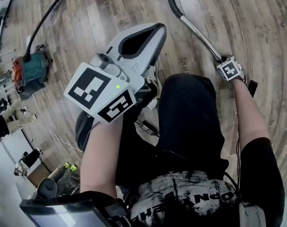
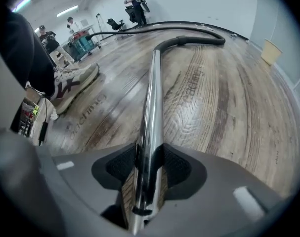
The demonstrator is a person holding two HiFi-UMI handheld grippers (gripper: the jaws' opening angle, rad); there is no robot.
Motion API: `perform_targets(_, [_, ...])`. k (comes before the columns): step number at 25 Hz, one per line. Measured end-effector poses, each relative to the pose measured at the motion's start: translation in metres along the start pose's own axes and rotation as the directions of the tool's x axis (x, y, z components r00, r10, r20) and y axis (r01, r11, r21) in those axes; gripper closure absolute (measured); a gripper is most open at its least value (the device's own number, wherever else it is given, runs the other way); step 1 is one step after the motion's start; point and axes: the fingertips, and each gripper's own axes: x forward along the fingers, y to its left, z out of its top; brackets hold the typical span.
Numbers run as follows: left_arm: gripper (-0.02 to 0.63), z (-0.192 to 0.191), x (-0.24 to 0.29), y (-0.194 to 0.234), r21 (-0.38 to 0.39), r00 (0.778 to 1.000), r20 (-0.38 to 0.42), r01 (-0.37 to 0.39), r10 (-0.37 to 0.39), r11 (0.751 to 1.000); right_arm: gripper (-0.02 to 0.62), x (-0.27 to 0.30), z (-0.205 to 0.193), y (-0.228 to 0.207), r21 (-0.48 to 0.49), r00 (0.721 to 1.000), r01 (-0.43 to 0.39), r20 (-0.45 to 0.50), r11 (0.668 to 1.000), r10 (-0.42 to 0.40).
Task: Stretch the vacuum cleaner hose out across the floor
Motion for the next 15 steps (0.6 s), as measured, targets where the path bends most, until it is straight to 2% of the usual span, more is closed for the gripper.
perform_targets(2, [0.606, -0.02, 0.002, 0.01, -0.008, 0.999, -0.033, -0.017, 0.017, 1.0, 0.411, 0.01, -0.006, 0.007, 0.002, 0.999, 0.014, -0.044, 1.0, -0.014])
perform_targets(4, [0.606, -0.039, 0.008, 0.018, -0.028, 0.998, -0.057, -0.018, 0.017, 0.999, 0.41, 0.011, 0.004, 0.002, -0.04, 0.996, 0.086, -0.031, 0.995, -0.087])
perform_targets(6, [0.606, -0.057, 0.021, 0.025, -0.058, 0.997, -0.08, -0.009, 0.004, 0.998, 0.411, 0.012, 0.009, 0.0, -0.037, 0.993, 0.115, -0.033, 0.993, -0.116])
perform_targets(10, [0.604, -0.117, 0.063, 0.038, -0.157, 0.981, -0.189, 0.005, -0.035, 0.988, 0.417, 0.014, -0.001, 0.006, 0.048, 0.996, 0.068, -0.054, 0.997, -0.066])
perform_targets(11, [0.604, -0.135, 0.074, 0.042, -0.194, 0.975, -0.22, 0.0, -0.044, 0.981, 0.417, 0.014, -0.001, 0.009, 0.066, 0.998, 0.052, -0.047, 0.996, -0.049])
perform_targets(13, [0.557, -0.172, 0.091, 0.051, -0.28, 0.961, -0.271, -0.02, -0.059, 0.96, 0.419, 0.012, 0.002, 0.018, 0.098, 1.0, 0.011, -0.023, 0.995, -0.009])
perform_targets(15, [0.529, -0.207, 0.104, 0.058, -0.395, 0.954, -0.289, -0.046, -0.076, 0.918, 0.419, 0.005, 0.005, 0.023, 0.107, 1.0, -0.005, -0.003, 0.994, 0.006])
